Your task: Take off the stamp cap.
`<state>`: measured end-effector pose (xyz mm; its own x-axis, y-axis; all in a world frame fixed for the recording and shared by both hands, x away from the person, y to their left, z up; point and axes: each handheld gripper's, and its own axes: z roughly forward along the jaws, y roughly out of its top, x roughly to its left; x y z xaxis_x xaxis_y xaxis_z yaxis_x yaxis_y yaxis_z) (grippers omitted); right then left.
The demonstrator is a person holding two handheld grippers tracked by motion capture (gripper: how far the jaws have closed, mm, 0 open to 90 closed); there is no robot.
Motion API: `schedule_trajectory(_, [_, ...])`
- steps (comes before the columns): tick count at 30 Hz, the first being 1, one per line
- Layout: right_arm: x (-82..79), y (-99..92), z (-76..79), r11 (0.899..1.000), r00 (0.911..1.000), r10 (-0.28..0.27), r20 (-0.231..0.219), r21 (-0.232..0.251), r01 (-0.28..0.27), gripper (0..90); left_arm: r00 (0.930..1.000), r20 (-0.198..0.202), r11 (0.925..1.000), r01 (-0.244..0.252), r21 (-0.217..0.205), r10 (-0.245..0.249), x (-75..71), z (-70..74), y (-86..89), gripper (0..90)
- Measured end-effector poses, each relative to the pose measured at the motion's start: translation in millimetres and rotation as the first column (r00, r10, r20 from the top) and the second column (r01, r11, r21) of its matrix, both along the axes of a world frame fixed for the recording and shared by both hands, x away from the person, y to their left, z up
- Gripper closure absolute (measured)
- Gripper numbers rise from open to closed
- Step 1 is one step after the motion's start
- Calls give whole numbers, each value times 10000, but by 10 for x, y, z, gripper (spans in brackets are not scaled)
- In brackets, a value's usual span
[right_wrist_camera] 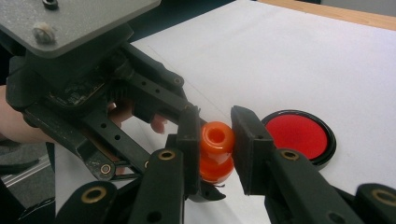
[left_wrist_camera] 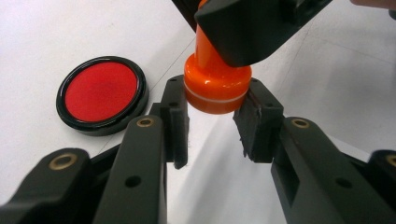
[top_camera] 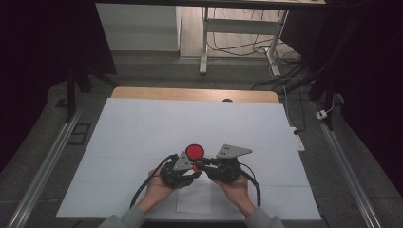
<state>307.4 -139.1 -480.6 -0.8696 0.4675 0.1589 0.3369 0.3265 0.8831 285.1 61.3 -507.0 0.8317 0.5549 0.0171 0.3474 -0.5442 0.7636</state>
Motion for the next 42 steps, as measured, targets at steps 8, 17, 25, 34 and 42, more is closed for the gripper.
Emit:
schedule_trajectory(8, [-3, -2, -1, 10000, 10000, -13, -23, -37, 13, 735, 10000, 38, 10000, 36, 89, -37, -6, -7, -6, 658])
schedule_trajectory(17, [61, -294, 206, 9928, 9956, -892, 297, 831, 864, 735, 9995, -252, 9982, 196, 560, -182, -6, -112, -55, 657])
schedule_trajectory(25, [50, -220, 169, 9956, 9979, -602, 252, 741, 582, 735, 9999, -126, 9993, 31, 372, -27, -5, -70, 12, 657])
schedule_trajectory(34, [57, -228, 161, 9954, 9977, -628, 234, 737, 609, 734, 9999, -76, 9998, -150, 121, 150, 3, -35, 77, 656])
schedule_trajectory(42, [56, -229, 164, 9955, 9976, -627, 284, 732, 605, 734, 9997, 25, 9997, -249, 16, 249, -6, 3, 152, 656])
